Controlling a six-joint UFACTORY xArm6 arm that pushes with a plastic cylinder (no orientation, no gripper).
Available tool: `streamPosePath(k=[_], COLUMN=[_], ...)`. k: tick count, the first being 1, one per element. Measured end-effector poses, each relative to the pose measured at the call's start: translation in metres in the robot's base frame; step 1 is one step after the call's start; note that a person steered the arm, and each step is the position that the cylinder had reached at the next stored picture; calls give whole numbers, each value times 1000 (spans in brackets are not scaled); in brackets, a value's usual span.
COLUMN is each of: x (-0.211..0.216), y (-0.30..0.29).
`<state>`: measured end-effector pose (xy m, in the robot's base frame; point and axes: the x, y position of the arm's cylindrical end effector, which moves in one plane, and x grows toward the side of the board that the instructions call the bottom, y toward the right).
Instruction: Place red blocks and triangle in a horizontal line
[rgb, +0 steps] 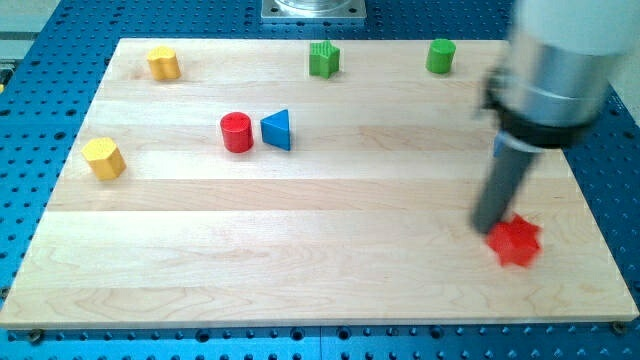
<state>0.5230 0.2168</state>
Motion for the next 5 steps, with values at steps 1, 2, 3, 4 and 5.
streamPosePath(k=[1, 2, 3, 4, 5], x=[-18, -47, -34, -79, -85], y=[-26, -68, -203, -241, -330])
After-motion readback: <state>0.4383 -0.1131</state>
